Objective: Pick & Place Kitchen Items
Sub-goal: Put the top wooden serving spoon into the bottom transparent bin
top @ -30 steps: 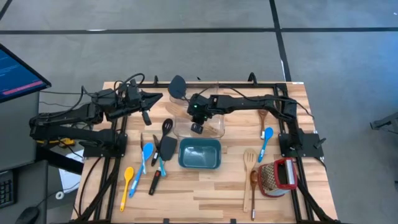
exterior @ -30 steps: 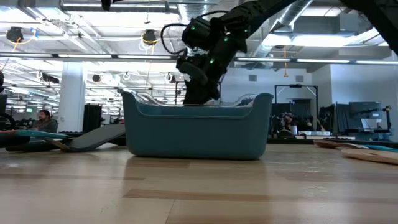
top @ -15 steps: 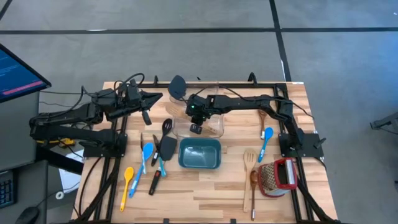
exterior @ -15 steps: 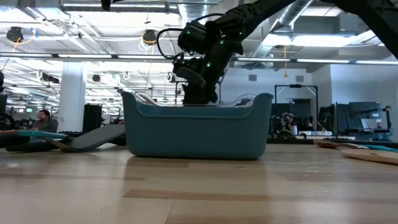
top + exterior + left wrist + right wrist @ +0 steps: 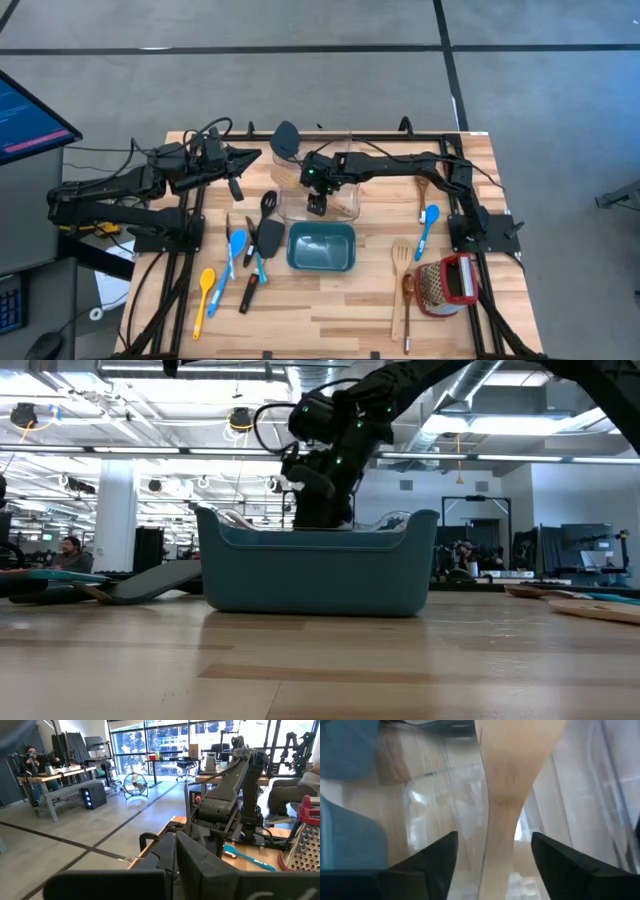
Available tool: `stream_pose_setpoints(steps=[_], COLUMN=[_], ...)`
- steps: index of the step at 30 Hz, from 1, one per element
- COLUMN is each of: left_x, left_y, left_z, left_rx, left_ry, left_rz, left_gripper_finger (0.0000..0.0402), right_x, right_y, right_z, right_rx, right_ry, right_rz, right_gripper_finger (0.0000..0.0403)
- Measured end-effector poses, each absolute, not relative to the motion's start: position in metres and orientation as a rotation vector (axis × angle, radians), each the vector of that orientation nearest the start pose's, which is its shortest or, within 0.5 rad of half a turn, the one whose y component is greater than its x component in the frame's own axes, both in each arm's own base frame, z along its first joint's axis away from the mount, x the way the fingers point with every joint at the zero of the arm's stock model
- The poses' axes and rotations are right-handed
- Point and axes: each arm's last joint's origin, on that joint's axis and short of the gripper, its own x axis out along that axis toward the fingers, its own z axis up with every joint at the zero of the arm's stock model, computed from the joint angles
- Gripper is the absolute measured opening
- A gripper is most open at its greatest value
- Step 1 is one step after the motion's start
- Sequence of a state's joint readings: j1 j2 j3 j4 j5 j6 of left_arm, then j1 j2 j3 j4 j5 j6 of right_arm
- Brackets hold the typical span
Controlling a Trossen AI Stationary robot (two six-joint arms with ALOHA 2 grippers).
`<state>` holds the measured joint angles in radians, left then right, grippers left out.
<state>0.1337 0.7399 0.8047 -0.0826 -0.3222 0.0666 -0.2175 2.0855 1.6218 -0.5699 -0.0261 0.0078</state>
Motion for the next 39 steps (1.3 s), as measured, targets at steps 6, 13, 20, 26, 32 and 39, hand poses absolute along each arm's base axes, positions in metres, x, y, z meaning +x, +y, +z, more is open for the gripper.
stream_pose_setpoints(steps=[6,13,20,26,32,39], left_x=[0.158,0.158,0.158,0.158,0.158,0.158], left_y=[0.031,0.030,0.030,0.030,0.030,0.031], left_z=[0.356,0.356,0.356,0.356,0.356,0.356], left_rx=[0.067,0.066,0.066,0.066,0.066,0.071], left_ry=[0.032,0.032,0.032,0.032,0.033,0.034], left_rz=[0.454,0.450,0.451,0.451,0.452,0.457], left_gripper_finger=[0.0004,0.0004,0.0004,0.0004,0.0004,0.0004], right_x=[0.422,0.396,0.359,0.331,0.299,0.263], right_y=[-0.093,-0.088,-0.081,-0.075,-0.069,-0.065], right_z=[0.233,0.298,0.356,0.390,0.411,0.419], right_rx=[0.118,0.100,0.084,0.072,0.138,0.208], right_ry=[0.958,0.811,0.666,0.572,0.565,0.642], right_rz=[-0.177,-0.183,-0.191,-0.194,-0.262,-0.433], right_gripper_finger=[0.0255,0.0242,0.0224,0.0209,0.0185,0.0139])
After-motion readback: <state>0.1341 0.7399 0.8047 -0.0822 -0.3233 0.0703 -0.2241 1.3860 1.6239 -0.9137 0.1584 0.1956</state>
